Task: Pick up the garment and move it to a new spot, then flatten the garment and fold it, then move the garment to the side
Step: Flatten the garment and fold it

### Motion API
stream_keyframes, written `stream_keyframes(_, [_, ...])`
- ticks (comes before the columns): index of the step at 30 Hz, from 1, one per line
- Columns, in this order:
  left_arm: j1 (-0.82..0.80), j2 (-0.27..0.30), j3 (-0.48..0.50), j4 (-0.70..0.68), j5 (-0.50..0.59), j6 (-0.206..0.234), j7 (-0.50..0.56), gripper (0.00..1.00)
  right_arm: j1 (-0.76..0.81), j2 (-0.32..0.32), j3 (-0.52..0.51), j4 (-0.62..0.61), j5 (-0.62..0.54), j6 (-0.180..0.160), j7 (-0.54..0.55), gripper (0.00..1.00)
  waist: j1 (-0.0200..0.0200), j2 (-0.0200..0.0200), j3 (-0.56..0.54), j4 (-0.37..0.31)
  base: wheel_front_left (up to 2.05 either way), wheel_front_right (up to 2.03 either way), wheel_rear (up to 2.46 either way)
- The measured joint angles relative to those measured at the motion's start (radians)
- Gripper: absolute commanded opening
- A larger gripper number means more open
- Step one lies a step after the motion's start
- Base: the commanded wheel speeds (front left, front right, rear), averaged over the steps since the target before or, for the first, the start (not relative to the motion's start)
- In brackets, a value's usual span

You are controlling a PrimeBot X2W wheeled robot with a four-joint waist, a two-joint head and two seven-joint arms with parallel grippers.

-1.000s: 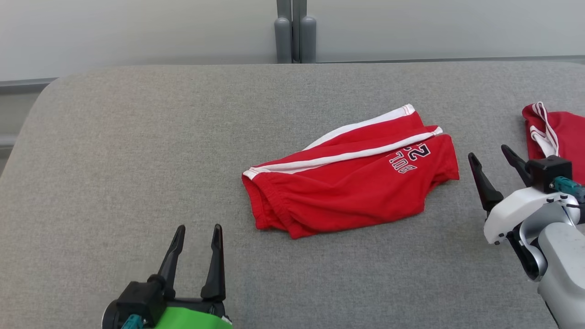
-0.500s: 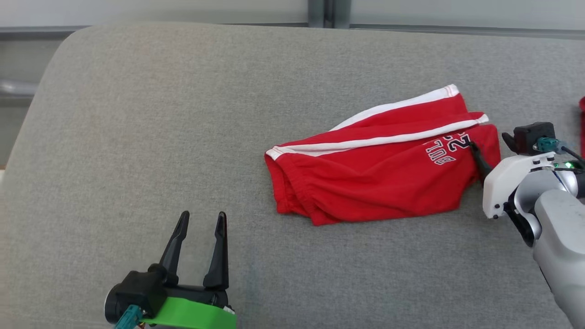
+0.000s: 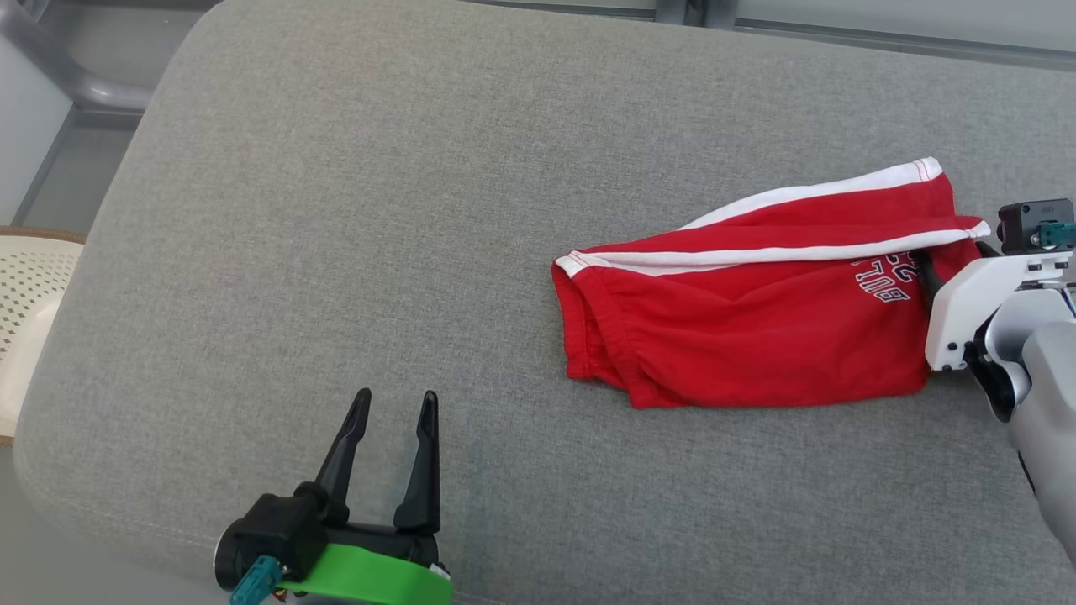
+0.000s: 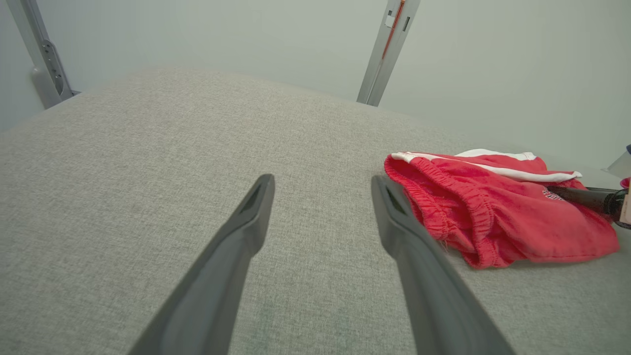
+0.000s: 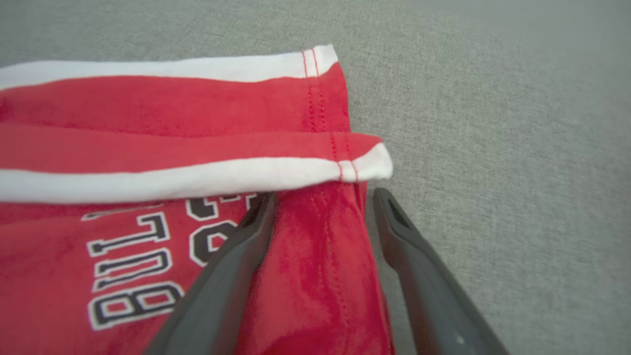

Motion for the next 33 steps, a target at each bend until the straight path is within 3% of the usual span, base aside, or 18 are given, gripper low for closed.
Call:
stream_keyframes(7, [-0.006,0.000,-0.029,0.019,-0.015,0.003,0.000,1.00,-0.050,0.022,-0.016,0.066,0.012,-0.001,0.015,1.00,0.0000,0.0000,0.011,0.020,0.00,0.00,0.00])
stream_keyframes(8, [-0.006,0.000,-0.032,0.020,-0.016,0.004,0.000,1.00,-0.052,0.025,-0.014,0.068,0.023,-0.002,0.023,0.28,0.0000,0.0000,0.010,0.021,0.00,0.00,0.00])
stream_keyframes(9, [-0.006,0.000,-0.034,0.021,-0.016,0.007,0.000,1.00,-0.053,0.029,-0.007,0.067,0.033,-0.003,0.025,0.00,0.0000,0.0000,0.009,0.022,0.00,0.00,0.00])
stream_keyframes(19, [0.013,-0.001,-0.015,0.029,-0.025,0.025,0.000,1.00,-0.014,0.042,0.034,-0.055,0.230,-0.001,0.045,0.00,0.0000,0.0000,-0.024,-0.011,0.00,0.00,0.00])
stream_keyframes(27, [0.064,-0.001,0.006,0.034,-0.025,0.029,0.000,1.00,0.148,-0.039,-0.008,-0.280,0.464,-0.001,0.139,0.00,0.0000,0.0000,-0.089,-0.092,0.00,0.00,0.00])
stream_keyframes(33, [0.072,-0.001,0.012,0.045,-0.015,0.018,0.000,1.00,0.244,-0.061,-0.072,-0.343,0.487,-0.001,0.173,0.00,0.0000,0.0000,-0.112,-0.160,0.00,0.00,0.00])
